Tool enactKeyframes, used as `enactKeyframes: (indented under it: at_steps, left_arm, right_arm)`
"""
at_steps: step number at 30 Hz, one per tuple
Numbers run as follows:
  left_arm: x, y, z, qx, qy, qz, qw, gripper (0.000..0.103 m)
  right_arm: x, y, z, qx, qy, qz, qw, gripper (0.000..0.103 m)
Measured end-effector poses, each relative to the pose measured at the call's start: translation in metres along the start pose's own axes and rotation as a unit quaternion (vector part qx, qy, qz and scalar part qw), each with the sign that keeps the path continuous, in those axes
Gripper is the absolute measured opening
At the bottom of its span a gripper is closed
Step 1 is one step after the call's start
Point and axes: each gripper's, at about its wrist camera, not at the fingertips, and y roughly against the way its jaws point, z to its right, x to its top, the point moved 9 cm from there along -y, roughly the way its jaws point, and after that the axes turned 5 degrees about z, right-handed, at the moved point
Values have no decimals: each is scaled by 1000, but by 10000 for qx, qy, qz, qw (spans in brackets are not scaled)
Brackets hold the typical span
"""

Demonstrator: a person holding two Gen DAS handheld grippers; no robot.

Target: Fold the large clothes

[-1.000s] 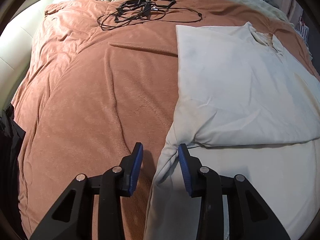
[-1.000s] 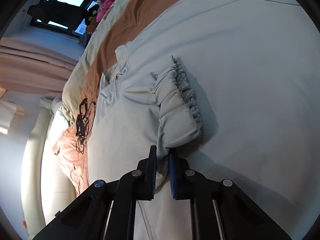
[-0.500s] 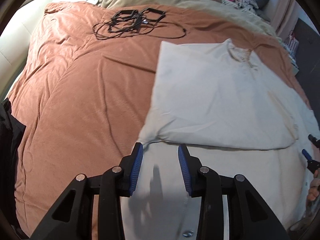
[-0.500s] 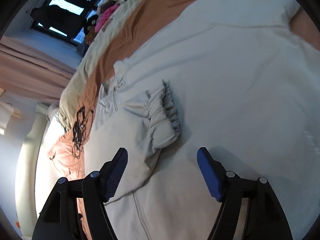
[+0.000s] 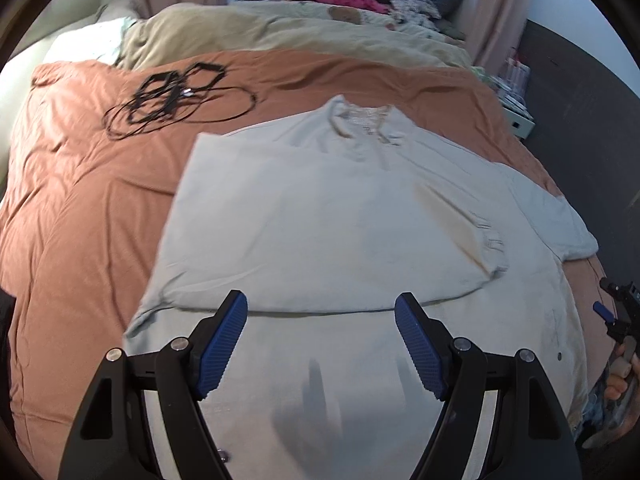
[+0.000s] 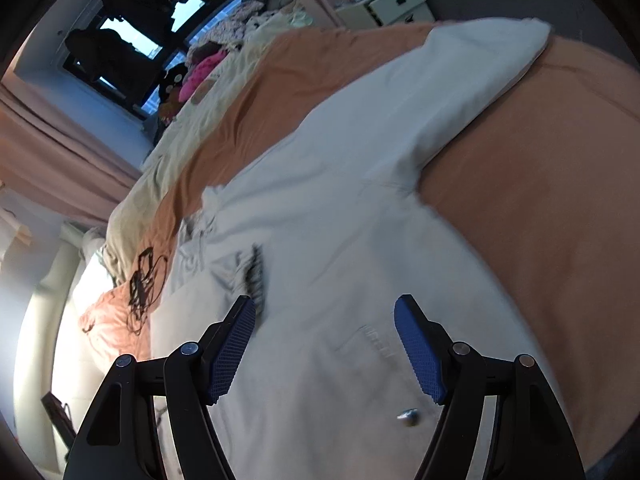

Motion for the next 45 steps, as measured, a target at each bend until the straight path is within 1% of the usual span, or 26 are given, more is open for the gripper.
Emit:
enactKeyframes:
  at_steps: [3,8,9,10,12,13,18,21,24,26,27,28,30,32,33,34,36,40,44,45]
  left_arm:
    - [5,-3,32,-117,-223,54,9997,77]
    - [9,-16,84,-406,-519,10,9978,77]
    - [9,-19,92,-436,-571,-2,9974,77]
    - [9,-24,102,-481,-639,-36,9968,73]
    - [5,-35,121,-565,-768,-141,9953,67]
    - [3,-40,130,-589,-835,-199,9946,66]
    - [-9,-68,170,-709,-1186,-401,9896,66]
    - [-18,-86,187,-702,-1414,-537,9860,66]
    - [-27,-108,196,-556,-1653,-715,9821,66]
    - [-31,-122,198,-469,-1736,-795,9805,58]
    - [-32,-130,197,-421,-1743,-858,9800,47]
    - [-33,-137,196,-382,-1714,-920,9802,40]
    - [-31,-150,197,-413,-1582,-952,9819,37]
    - [-27,-156,198,-477,-1497,-911,9834,36]
    - [-24,-160,199,-471,-1486,-874,9839,33]
    - [-22,-162,200,-465,-1486,-846,9842,32]
    - [-19,-167,202,-492,-1458,-827,9846,32]
    - [-14,-168,202,-624,-1412,-828,9845,32]
    - [-7,-157,201,-992,-1166,-792,9850,32]
    - [-6,-155,200,-1066,-1111,-791,9849,32]
  right_arm:
    - [20,15,23,-149,18,118,9998,73]
    - [52,29,57,-360,50,268,9990,73]
    - [57,30,63,-399,63,289,9988,73]
    - [63,31,69,-456,80,306,9985,72]
    - [70,28,78,-536,131,303,9980,72]
    - [74,26,82,-583,175,286,9977,70]
    - [91,13,100,-791,407,235,9958,70]
    - [101,4,111,-905,484,205,9945,69]
    - [114,-4,122,-996,487,233,9936,69]
    - [121,-10,127,-1029,486,248,9932,69]
    - [126,-15,131,-1060,492,250,9928,69]
    - [129,-19,132,-1084,497,247,9926,69]
    - [134,-28,136,-1102,497,236,9924,69]
    - [140,-36,139,-1121,501,262,9921,67]
    - [144,-41,142,-1139,503,293,9918,67]
    - [147,-44,143,-1156,501,319,9915,66]
    - [156,-53,148,-1238,505,388,9903,66]
    - [168,-67,155,-1342,458,431,9890,59]
    - [181,-80,168,-1449,381,506,9874,58]
    - [182,-82,171,-1457,340,512,9874,57]
